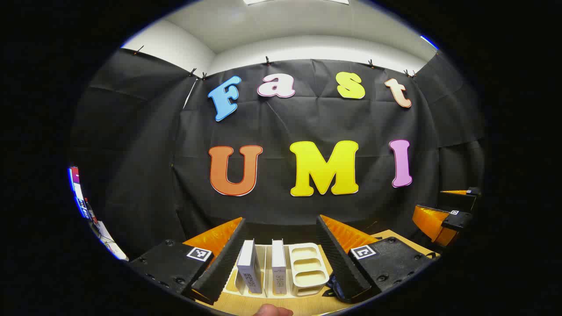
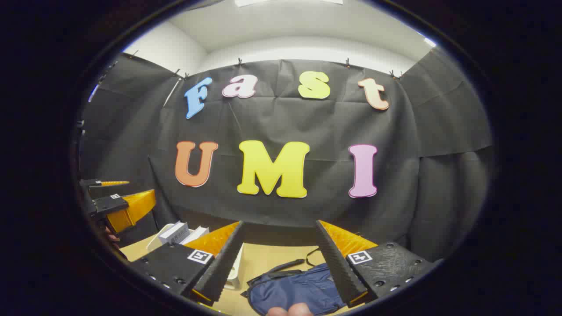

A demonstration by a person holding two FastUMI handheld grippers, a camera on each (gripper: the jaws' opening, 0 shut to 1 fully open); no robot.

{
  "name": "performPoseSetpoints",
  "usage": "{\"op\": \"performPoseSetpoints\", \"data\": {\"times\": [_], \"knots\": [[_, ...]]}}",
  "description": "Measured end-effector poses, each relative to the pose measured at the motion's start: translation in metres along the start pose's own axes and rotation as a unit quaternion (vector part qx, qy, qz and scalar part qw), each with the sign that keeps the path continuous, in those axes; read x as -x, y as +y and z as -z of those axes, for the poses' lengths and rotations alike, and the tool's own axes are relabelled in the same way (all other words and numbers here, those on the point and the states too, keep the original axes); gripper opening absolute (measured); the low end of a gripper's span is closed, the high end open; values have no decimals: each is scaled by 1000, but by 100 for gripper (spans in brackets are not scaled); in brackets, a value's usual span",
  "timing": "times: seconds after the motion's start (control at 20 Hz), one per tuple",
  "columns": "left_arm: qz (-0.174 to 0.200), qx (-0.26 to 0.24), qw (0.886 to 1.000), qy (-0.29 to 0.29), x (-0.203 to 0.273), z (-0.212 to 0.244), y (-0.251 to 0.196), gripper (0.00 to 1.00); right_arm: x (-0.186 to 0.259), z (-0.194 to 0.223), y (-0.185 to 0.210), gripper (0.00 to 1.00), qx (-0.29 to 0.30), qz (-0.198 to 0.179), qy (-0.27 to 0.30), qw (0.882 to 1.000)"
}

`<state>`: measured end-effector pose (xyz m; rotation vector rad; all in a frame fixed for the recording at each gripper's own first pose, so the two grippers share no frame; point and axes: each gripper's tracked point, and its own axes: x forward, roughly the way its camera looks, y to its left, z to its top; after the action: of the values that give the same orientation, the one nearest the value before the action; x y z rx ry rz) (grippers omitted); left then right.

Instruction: Open the schoolbag, grab two books from the bookshelf and put them into the schoolbag.

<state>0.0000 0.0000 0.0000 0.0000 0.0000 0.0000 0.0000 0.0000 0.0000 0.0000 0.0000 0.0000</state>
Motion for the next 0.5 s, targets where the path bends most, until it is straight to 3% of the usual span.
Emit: {"op": "performPoseSetpoints", "data": {"times": [0.1, 0.5], "knots": [[0, -1, 1000, 1, 0, 1, 0, 98, 0, 0, 2, 94, 0, -1, 0, 1000], [-5, -8, 1000, 2, 1, 0, 4, 98, 1, 1, 6, 97, -5, -3, 0, 1000]]}}
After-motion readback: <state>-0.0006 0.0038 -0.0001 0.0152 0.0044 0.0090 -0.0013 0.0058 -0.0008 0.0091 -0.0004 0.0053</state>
